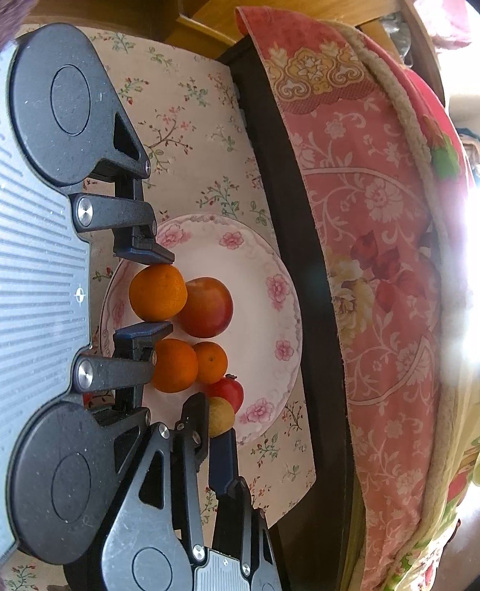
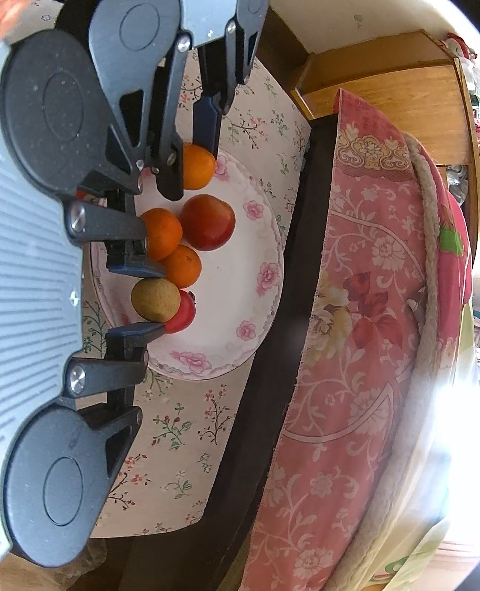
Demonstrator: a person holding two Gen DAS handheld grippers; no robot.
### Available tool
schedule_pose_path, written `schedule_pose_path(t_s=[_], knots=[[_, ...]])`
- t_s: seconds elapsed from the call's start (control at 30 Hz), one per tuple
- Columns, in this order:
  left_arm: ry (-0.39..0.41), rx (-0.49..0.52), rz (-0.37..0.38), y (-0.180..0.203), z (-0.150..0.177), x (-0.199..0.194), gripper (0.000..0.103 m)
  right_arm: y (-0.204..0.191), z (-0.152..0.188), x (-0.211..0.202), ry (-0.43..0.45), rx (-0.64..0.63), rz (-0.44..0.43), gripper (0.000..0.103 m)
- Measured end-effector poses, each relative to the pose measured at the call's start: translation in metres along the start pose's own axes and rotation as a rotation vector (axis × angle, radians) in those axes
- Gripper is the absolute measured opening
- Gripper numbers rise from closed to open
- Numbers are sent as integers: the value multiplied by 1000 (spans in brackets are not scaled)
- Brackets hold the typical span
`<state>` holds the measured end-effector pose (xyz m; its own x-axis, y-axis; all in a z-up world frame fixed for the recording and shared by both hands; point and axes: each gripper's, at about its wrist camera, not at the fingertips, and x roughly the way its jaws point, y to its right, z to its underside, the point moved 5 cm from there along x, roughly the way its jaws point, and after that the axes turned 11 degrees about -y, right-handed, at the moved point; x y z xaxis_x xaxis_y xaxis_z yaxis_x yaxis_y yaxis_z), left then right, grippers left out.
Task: Organize fruits
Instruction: 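Open both tools to drop the tangerine and brown fruit onto the plate, then move both open tools back toward the remaining brown fruits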
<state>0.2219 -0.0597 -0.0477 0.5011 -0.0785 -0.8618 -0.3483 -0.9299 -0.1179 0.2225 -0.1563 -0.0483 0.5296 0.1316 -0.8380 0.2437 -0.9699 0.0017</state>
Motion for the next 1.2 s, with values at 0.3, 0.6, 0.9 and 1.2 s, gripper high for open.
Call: schedule_pose_path(t_s=[0.3,0.6,0.9,1.2], knots=[[17,-2,-7,-2,-2,-4,47,2,-1,-2,16,21,1,31],[38,-13,-11,-6,-5,-12,50,8,-5,-12,52,46,1,31],[53,-13,-5,-4,-5,-20,51,21,-9,-28,90,91,6,31],[66,9,22,8,2,-34,52,19,6,-39,69,88,1,31]])
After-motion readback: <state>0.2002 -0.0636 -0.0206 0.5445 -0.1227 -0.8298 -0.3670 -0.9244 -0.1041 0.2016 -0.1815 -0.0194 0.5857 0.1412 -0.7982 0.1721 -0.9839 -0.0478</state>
